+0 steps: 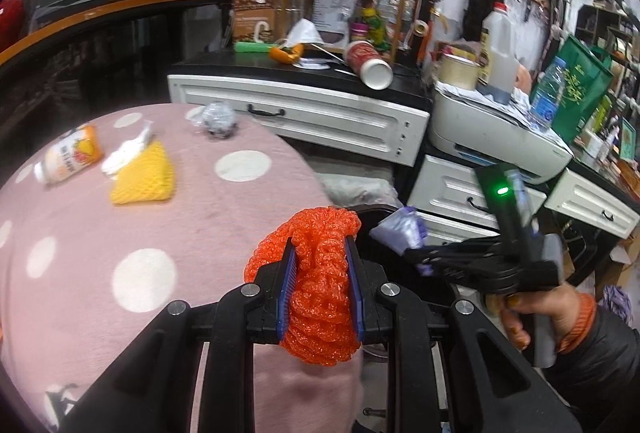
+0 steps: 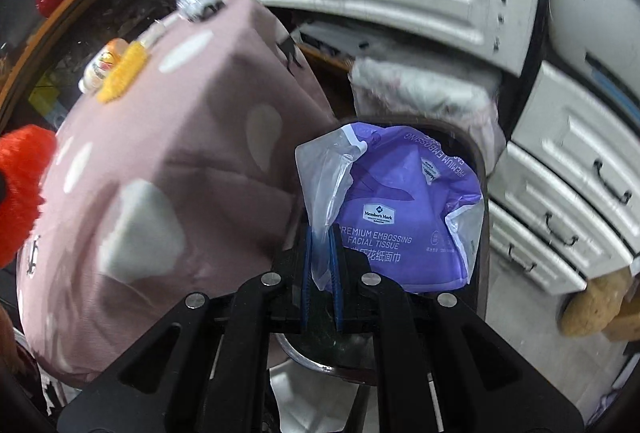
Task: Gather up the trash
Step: 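Carry the purple tissue package into the bin with the right tool while the left tool carries the orange net, then lower the orange mesh net into the bin and open the left tool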
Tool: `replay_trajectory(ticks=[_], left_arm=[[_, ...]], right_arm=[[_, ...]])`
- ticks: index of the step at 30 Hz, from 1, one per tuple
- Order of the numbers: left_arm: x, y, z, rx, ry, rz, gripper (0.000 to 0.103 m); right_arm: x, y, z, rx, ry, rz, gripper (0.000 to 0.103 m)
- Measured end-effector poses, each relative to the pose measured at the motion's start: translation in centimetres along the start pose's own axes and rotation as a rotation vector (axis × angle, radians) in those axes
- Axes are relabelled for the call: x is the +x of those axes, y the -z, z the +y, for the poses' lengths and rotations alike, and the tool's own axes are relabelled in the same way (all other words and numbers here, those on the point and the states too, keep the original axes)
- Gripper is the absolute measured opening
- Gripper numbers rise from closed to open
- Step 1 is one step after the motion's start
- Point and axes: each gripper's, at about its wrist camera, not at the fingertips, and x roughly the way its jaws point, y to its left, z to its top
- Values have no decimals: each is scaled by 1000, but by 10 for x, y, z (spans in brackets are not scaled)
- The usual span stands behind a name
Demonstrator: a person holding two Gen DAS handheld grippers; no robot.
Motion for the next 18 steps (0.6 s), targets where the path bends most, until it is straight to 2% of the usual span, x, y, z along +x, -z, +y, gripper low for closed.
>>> replay_trajectory(ticks=[3,5,10,14,18], left_arm=[[8,0,-16,27,21,11,23],[13,-1,-24,38,37,21,23],[29,2,-44,56,80,58,23],[43,5,-62,89,97,84,23],[60,7,-74,99,109,120,23]], right_arm=[[13,6,-10,46,-22,38,26],[14,7,-18,86,-23,35,60],[-6,3,-35,134,19,-36,63],[-33,-1,-51,178,67,-117,73],[-64,-4,-65,214,117,-204,77]])
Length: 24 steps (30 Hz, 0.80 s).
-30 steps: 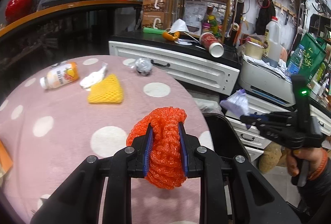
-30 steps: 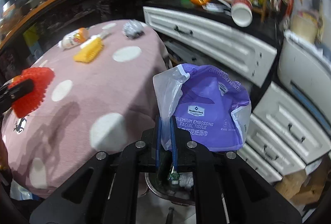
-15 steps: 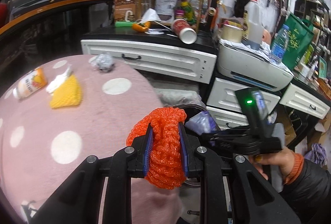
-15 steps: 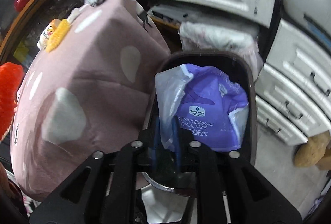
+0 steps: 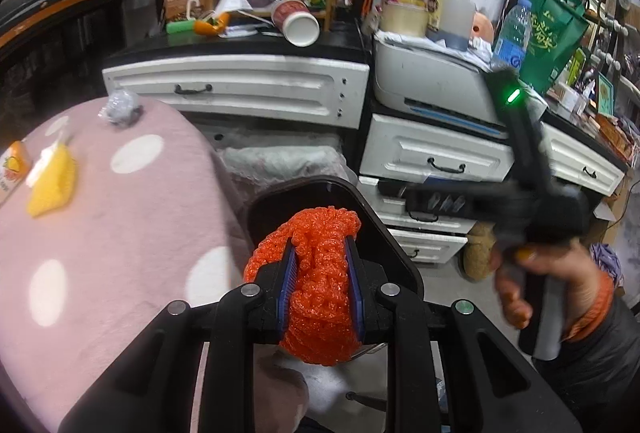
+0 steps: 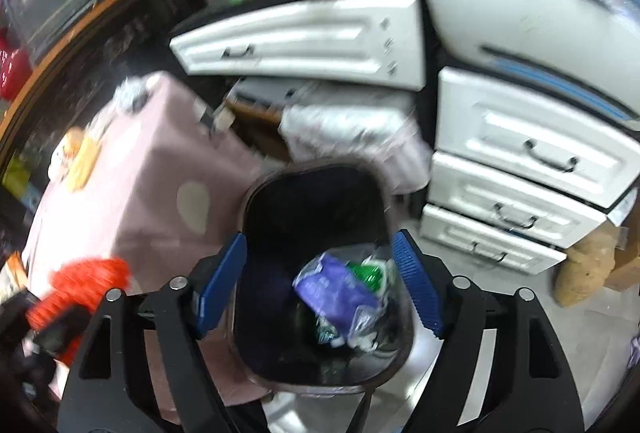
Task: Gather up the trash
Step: 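Lower the orange mesh net into the bin and open the left tool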
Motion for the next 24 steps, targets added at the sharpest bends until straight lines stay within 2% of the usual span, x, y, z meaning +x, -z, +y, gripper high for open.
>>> replay_trajectory(ticks=[5,8,24], left_arm=[[20,-2,-8,20,-9,39,23],[33,-3,-13,27,-7,68,23],[77,-3,-30,74,-19,158,25]], right_arm=[[-26,-10,-13,33,30,-86,77],[-35,-12,-15,34,22,-106,78],[-45,-14,-10,22,5,-119,78]])
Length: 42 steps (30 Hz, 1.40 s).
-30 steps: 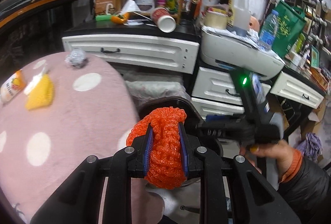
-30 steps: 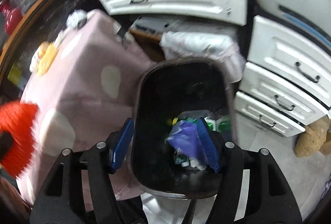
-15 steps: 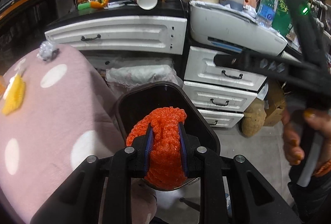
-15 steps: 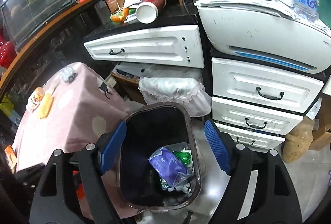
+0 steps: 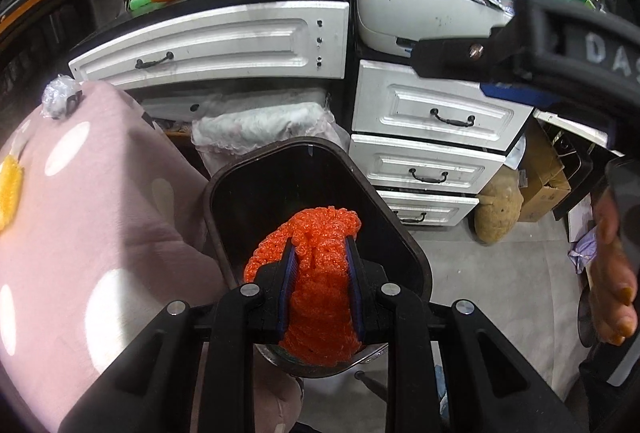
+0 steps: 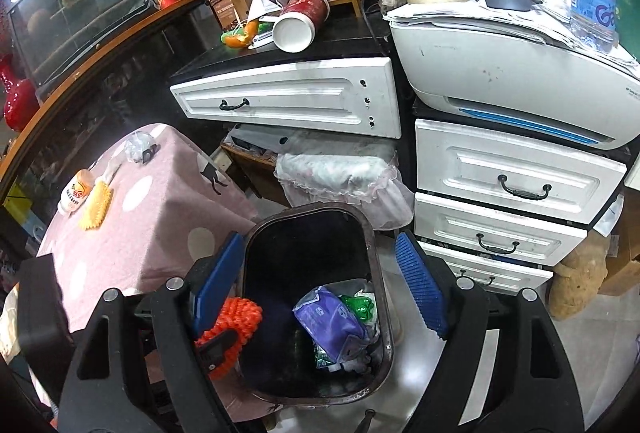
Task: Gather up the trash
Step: 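Lower the orange mesh net into the bin and open the left tool, then move both tools back over the table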
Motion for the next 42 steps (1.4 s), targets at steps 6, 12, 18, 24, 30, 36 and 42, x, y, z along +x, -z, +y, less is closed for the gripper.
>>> replay_trajectory(ticks=[6,12,18,24,30,36,42], left_arm=[[3,2,-1,-15,42,10,68],[-12,5,-6,7,41,-52,93],[-26,9,-5,16,24,-85,95],[-50,13,7,-10,23,-113,96],[-83,17,26,-25,-11,-167,97],[-106,25,54,-58,-61,-197,97],[-127,37,89,-93,-123,-220,97]], right_arm=[[1,0,0,1,-1,2,79],[-2,-1,0,-10,-5,-22,89],[-6,-2,2,-27,-5,-52,95],[-9,-1,10,-63,-17,-74,97],[-9,4,25,-92,-56,-72,97],[-9,11,54,-159,-94,-67,97],[-9,18,87,-241,-133,-50,97]])
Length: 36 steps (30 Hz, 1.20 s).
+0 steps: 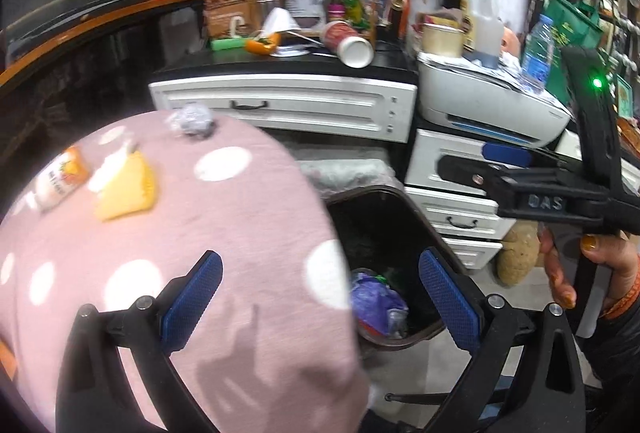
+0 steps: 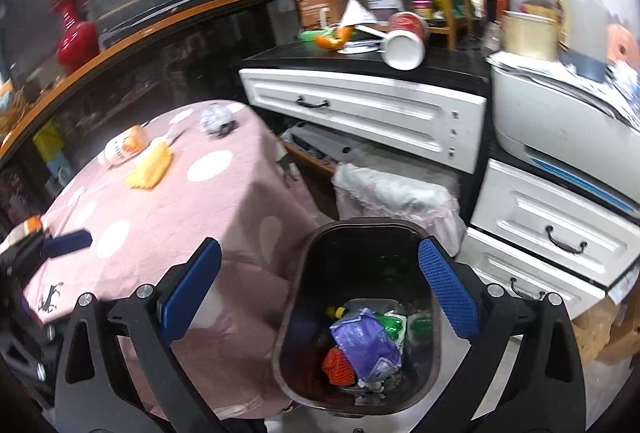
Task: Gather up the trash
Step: 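Move both tools back over the table, then grasp the yellow mesh net with the right tool while the left tool grasps the juice bottle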
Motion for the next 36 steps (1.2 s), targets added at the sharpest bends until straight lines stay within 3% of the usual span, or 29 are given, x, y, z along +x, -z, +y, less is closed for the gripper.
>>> replay_trajectory(ticks=[23,32,36], left_arm=[[-45,46,193,-277,-308,18,97],[-49,55,257,-452,-303,35,97],[-39,49,269,-479,-302,44,97]], right_arm=[[54,-31,174,-264,-260,92,97],[109,-55,217,-290,-309,179,97],[139,-62,235,-336,-274,215,97]])
